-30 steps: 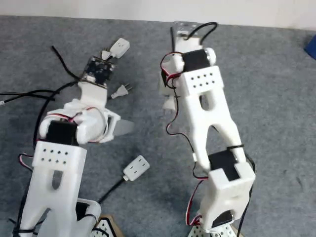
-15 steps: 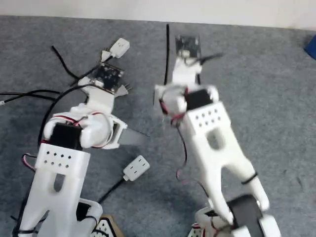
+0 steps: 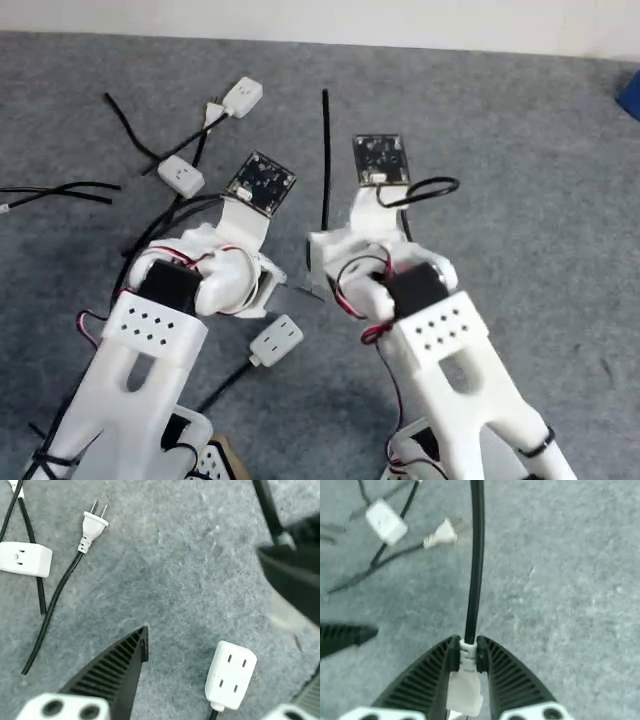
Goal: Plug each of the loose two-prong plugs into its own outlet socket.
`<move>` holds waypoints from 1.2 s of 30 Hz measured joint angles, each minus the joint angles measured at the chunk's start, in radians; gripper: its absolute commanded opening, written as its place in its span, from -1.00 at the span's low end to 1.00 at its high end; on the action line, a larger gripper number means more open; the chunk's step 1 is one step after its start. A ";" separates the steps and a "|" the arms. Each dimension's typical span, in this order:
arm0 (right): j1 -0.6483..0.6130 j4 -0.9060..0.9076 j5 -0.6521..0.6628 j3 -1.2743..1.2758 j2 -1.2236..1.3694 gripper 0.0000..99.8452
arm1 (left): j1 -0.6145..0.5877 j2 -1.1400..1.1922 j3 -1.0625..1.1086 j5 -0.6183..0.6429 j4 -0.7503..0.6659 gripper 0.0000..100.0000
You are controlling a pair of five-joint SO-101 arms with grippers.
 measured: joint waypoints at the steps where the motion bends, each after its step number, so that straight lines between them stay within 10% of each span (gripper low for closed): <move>1: -0.008 0.021 0.000 -0.003 -0.005 -0.99 | 0.000 0.000 0.002 0.000 -0.012 -0.04; 16: -0.037 0.132 0.040 -0.044 -0.011 -0.99 | -0.052 0.377 -0.077 -0.014 -0.170 -0.04; 36: 0.021 0.219 0.222 -0.066 0.106 -0.99 | -0.275 0.230 -0.077 -0.038 -0.172 -0.09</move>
